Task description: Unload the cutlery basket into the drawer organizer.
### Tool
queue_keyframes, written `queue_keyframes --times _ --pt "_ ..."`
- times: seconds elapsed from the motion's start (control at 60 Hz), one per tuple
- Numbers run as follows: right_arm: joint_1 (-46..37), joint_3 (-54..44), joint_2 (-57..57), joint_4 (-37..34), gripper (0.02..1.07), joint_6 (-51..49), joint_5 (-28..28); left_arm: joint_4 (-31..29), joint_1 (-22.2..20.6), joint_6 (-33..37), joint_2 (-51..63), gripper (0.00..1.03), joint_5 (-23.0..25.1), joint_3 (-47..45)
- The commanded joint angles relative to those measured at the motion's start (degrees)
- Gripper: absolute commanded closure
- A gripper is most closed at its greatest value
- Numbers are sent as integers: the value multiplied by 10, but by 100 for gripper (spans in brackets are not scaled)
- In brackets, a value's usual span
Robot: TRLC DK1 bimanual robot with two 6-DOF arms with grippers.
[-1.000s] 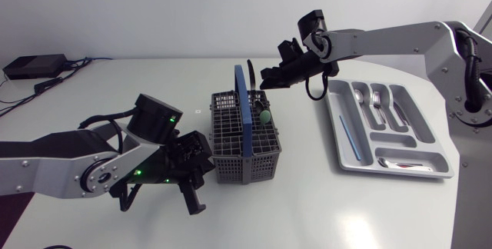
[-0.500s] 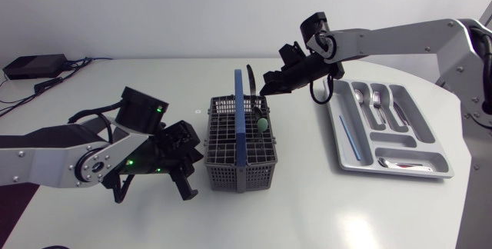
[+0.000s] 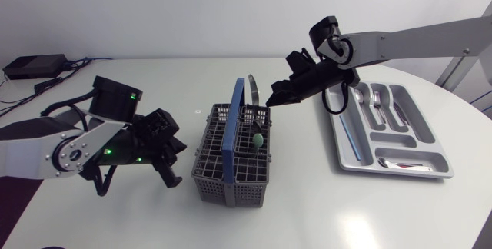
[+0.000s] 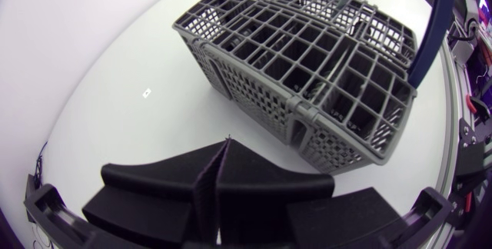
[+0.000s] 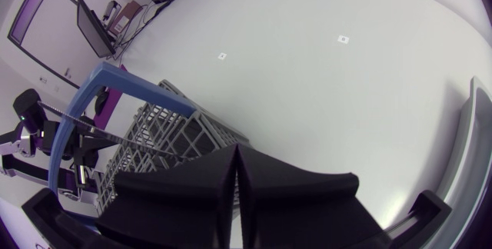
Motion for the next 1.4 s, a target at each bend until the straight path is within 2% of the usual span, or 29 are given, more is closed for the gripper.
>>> queue_keyframes --times 0.0,0.3,0.517,0.583,0.7,0.817,1.033,1.383 --pt "-13 -6 -8 -7 101 -8 -5 -24 -6 14 -40 84 14 -8" --pt "-10 27 21 -8 101 -2 -4 -159 -132 22 -115 85 57 -11" --pt "-4 29 27 -6 101 -2 -2 -214 -154 23 -141 85 58 -2" --pt "-2 33 32 -6 101 -1 0 -252 -167 36 -141 85 82 0" --pt "-1 47 41 -6 101 4 0 -253 -181 37 -125 85 93 -5" --pt "8 47 43 -9 101 6 -1 -217 -173 37 -86 85 93 -5" --pt "14 18 25 -16 101 3 -8 -160 -123 41 -45 85 92 4" --pt "5 -57 -25 -16 101 -19 -20 -116 -53 51 -13 85 84 32"
